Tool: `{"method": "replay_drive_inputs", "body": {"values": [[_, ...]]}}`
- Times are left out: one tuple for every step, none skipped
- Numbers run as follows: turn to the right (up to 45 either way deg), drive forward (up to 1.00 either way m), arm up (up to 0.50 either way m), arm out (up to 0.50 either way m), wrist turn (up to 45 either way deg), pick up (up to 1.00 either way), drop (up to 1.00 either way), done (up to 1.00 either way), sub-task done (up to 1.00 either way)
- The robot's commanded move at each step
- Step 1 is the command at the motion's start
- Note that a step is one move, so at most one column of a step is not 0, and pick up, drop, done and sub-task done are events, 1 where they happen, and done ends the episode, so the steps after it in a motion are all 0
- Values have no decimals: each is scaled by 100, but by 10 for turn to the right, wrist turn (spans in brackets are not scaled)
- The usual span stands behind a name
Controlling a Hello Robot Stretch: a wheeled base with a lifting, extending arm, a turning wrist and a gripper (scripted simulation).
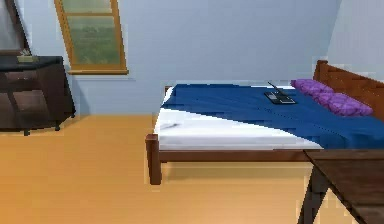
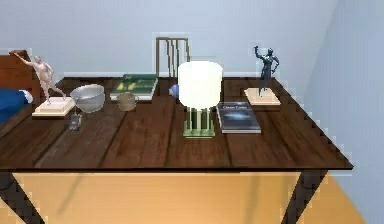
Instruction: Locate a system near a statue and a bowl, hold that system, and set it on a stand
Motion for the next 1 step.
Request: {"method": "replay_drive_inputs", "body": {"values": [[0, 15, 0, 0, 0, 0, 0, 0, 0]]}}
